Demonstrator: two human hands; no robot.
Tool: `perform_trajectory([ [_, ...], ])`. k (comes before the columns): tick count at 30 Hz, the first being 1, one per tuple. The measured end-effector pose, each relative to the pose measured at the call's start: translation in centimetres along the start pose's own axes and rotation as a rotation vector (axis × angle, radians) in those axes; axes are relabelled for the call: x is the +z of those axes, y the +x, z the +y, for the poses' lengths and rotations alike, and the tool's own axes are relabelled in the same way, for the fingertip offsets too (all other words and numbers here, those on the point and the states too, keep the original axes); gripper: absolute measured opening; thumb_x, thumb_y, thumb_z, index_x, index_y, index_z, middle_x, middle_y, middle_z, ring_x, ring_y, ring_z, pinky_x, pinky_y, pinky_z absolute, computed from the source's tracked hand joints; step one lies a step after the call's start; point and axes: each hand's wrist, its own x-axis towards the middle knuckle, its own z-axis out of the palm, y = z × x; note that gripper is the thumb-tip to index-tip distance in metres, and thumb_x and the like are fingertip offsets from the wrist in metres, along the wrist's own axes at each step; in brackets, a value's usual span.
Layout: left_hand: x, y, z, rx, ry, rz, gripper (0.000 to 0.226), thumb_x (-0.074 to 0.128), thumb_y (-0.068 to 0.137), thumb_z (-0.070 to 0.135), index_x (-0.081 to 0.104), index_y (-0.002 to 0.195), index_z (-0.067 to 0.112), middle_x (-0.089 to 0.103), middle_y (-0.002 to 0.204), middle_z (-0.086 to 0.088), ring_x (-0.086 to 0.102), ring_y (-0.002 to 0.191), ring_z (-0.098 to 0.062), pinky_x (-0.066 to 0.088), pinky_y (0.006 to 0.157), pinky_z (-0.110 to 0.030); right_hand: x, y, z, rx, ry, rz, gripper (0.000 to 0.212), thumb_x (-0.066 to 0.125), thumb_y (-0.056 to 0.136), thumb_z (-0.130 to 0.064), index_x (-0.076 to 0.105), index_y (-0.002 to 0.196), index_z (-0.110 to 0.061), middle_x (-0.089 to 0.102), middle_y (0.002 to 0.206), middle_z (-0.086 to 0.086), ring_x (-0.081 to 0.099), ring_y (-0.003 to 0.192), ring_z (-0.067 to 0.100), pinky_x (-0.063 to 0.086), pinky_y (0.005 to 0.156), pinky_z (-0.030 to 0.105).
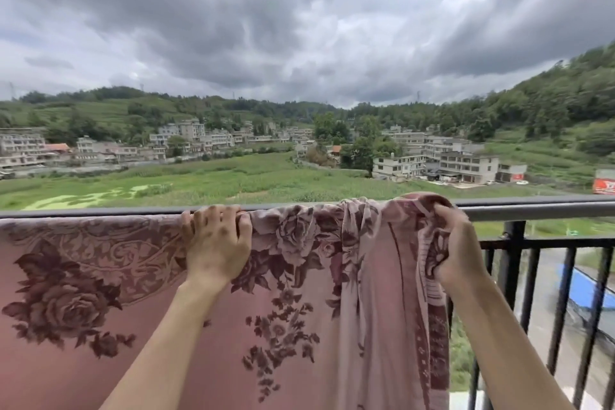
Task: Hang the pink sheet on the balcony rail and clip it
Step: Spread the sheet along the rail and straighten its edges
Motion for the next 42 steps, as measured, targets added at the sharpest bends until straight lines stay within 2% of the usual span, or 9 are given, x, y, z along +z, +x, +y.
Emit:
perform_trajectory([
  [3,1.4,-1.2,5.6,0.073,-0.029,-0.013,0.047,0.017,0.091,0.038,0.046,0.123,0.021,0.039,0.137,-0.001,0.017,0.139,-0.021,-0.029,0.105,-0.043,-1.2,-0.4,1.3,0.154,-0.173,-0.136,0.027,0.063,0.083,-0.036,0.066,0.095,-0.013,0.069,0.088,0.011,0.067,0.077,0.024,0.055,0.071,0.035],
  [8,2.9,-2.3,9.4,0.074,0.027,0.015,0.06,0.007,0.083,0.039,0.046,0.124,0.018,0.047,0.124,-0.002,0.033,0.125,-0.022,-0.004,0.115,-0.047,-2.0,0.0,2.5,0.375,-0.379,-0.295,0.05,0.073,0.066,-0.054,0.06,0.11,-0.034,0.066,0.108,-0.007,0.057,0.104,0.013,0.033,0.103,0.038],
  [17,2.5,-1.9,9.2,0.027,0.017,-0.032,0.07,-0.001,0.076,0.052,0.04,0.127,0.029,0.044,0.127,0.004,0.028,0.127,-0.017,-0.007,0.113,-0.042,-1.4,3.2,-2.0,0.379,-0.317,-0.287,0.019,0.052,0.087,-0.001,0.069,0.081,-0.004,0.069,0.072,0.011,0.065,0.06,0.019,0.054,0.063,0.029],
  [27,3.4,-1.7,9.3,-0.005,0.001,0.082,0.068,0.003,0.078,0.052,0.051,0.118,0.025,0.049,0.115,0.001,0.035,0.119,-0.02,-0.002,0.113,-0.042,-8.2,4.4,-6.7,0.253,0.318,-0.129,0.003,0.06,0.071,-0.01,0.057,0.071,-0.009,0.053,0.058,0.003,0.05,0.045,0.01,0.046,0.05,0.017],
  [30,3.8,-1.7,9.8,-0.053,-0.007,0.101,0.067,0.004,0.078,0.05,0.053,0.115,0.023,0.049,0.114,-0.002,0.035,0.119,-0.022,-0.004,0.113,-0.043,-9.0,2.3,-4.1,0.287,-0.127,-0.178,0.034,0.068,0.075,-0.044,0.072,0.1,-0.021,0.068,0.096,0.009,0.063,0.083,0.022,0.051,0.081,0.038],
  [32,3.9,-1.7,10.0,-0.06,-0.003,0.106,0.067,0.004,0.079,0.049,0.053,0.114,0.021,0.049,0.113,-0.003,0.035,0.119,-0.024,-0.004,0.114,-0.043,-9.0,1.8,-3.4,0.337,-0.329,-0.205,0.072,0.068,0.067,-0.061,0.055,0.126,-0.023,0.055,0.119,-0.01,0.043,0.118,0.013,0.028,0.107,0.046],
  [34,3.8,-1.9,9.9,-0.049,0.006,0.096,0.067,0.004,0.079,0.05,0.053,0.114,0.021,0.049,0.114,-0.004,0.035,0.119,-0.024,-0.005,0.113,-0.043,-8.7,2.0,-3.2,0.42,-0.374,-0.263,0.059,0.064,0.074,-0.056,0.051,0.126,-0.031,0.044,0.121,-0.016,0.033,0.12,0.006,0.02,0.111,0.044],
  [38,3.9,-1.7,9.5,-0.038,0.024,0.083,0.068,0.003,0.08,0.051,0.052,0.117,0.022,0.049,0.115,-0.003,0.035,0.12,-0.025,-0.004,0.113,-0.044,-8.3,2.8,-4.9,0.521,-0.364,-0.297,0.029,0.07,0.073,-0.034,0.071,0.09,-0.011,0.073,0.091,0.011,0.069,0.081,0.023,0.057,0.076,0.035],
  [42,4.0,-1.9,9.6,-0.05,0.029,0.067,0.066,0.005,0.081,0.049,0.051,0.119,0.021,0.051,0.12,-0.003,0.035,0.123,-0.025,-0.003,0.114,-0.044,-11.2,5.6,-7.9,0.265,-0.022,0.021,0.02,0.071,0.074,-0.02,0.057,0.089,-0.019,0.064,0.075,0.003,0.062,0.066,0.017,0.057,0.056,0.028],
])
